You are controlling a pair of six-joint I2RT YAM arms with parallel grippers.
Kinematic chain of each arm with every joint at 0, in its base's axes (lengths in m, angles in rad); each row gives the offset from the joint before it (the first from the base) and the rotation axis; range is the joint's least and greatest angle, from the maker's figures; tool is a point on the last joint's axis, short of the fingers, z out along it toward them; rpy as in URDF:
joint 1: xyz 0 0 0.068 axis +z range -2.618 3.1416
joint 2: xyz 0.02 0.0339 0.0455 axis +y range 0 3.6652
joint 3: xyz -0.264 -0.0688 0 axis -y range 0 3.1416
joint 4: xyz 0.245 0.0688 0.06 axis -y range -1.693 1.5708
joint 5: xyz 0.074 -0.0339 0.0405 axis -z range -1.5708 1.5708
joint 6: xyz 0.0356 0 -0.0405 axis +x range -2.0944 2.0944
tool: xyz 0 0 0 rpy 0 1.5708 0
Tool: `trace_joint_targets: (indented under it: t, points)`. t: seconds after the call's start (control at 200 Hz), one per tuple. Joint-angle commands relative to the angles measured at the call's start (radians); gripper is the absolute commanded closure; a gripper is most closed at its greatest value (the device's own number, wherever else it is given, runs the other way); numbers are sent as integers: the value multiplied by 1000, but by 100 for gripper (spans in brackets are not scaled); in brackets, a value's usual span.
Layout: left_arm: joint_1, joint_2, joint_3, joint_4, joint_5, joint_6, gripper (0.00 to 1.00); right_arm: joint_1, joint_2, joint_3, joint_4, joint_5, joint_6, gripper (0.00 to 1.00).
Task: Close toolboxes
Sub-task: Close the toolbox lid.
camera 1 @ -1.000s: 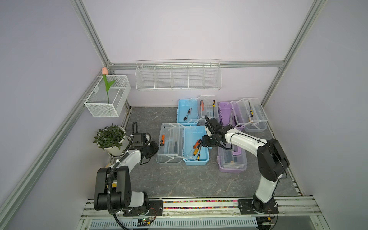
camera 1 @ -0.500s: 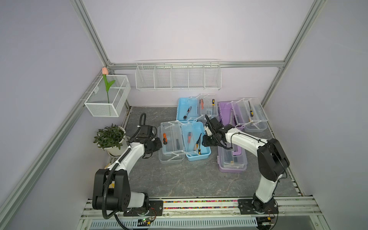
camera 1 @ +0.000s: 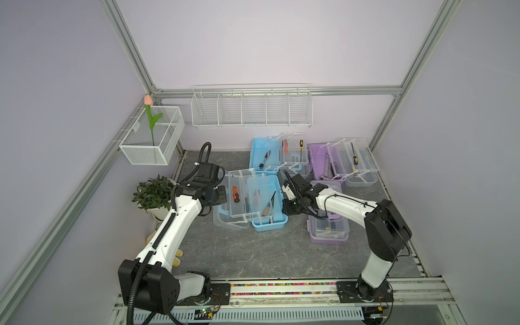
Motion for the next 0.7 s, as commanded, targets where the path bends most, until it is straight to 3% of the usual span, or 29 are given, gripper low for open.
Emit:
trace_joint_targets:
  t: [0.0, 0.22, 0.455, 0.58, 0.695]
  points:
    - [-41, -2, 69, -51, -61, 21, 100, 34, -42, -18, 14, 16, 19, 79]
    - [-203, 46, 185, -82, -83, 6, 100, 76, -60, -55, 85, 14, 84, 82]
    - [-345, 106, 240, -32, -23, -36, 100, 85, -115, -134, 216, -6, 178, 82]
    - [-379, 122, 234, -7, 1, -55, 73, 84, -149, -167, 245, -6, 201, 79]
    - [-394, 130, 234, -3, 1, -67, 61, 77, -150, -162, 223, -18, 197, 78]
